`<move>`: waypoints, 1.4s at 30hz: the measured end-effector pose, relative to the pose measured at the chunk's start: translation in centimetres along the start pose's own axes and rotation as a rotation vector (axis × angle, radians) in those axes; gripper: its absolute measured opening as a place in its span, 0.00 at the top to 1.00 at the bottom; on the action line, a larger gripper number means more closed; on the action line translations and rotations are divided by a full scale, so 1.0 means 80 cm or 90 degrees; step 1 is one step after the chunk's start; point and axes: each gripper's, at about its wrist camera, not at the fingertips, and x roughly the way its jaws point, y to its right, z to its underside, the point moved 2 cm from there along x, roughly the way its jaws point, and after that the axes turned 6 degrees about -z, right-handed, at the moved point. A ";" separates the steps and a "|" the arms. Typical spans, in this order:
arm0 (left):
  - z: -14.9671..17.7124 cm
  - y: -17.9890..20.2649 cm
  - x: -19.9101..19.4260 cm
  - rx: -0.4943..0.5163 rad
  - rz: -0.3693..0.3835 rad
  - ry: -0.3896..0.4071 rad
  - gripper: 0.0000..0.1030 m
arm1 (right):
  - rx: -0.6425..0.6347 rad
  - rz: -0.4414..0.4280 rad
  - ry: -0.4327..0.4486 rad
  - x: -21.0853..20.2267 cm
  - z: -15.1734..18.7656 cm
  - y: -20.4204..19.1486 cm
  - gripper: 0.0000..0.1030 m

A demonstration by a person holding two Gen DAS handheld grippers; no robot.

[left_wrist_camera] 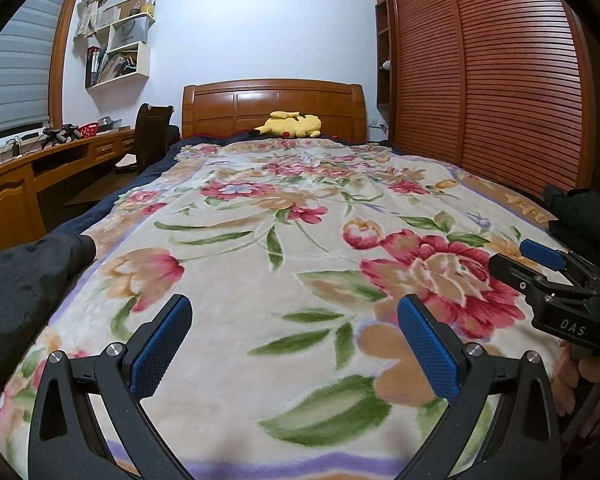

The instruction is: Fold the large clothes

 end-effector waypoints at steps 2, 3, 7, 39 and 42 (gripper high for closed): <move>0.000 0.000 0.000 0.000 -0.001 0.001 0.00 | 0.001 0.001 0.000 0.000 0.000 -0.001 0.19; 0.000 -0.001 0.000 0.000 -0.001 0.001 0.00 | 0.001 0.000 0.000 0.000 0.000 0.000 0.19; 0.000 0.000 0.000 -0.001 0.000 0.000 0.00 | 0.001 0.000 0.001 0.000 0.000 0.001 0.19; 0.001 -0.008 0.000 0.000 -0.005 0.004 0.00 | 0.003 -0.003 0.006 0.000 -0.001 0.006 0.19; 0.001 -0.009 0.000 0.000 -0.005 0.003 0.00 | 0.004 -0.003 0.006 0.001 -0.002 0.006 0.19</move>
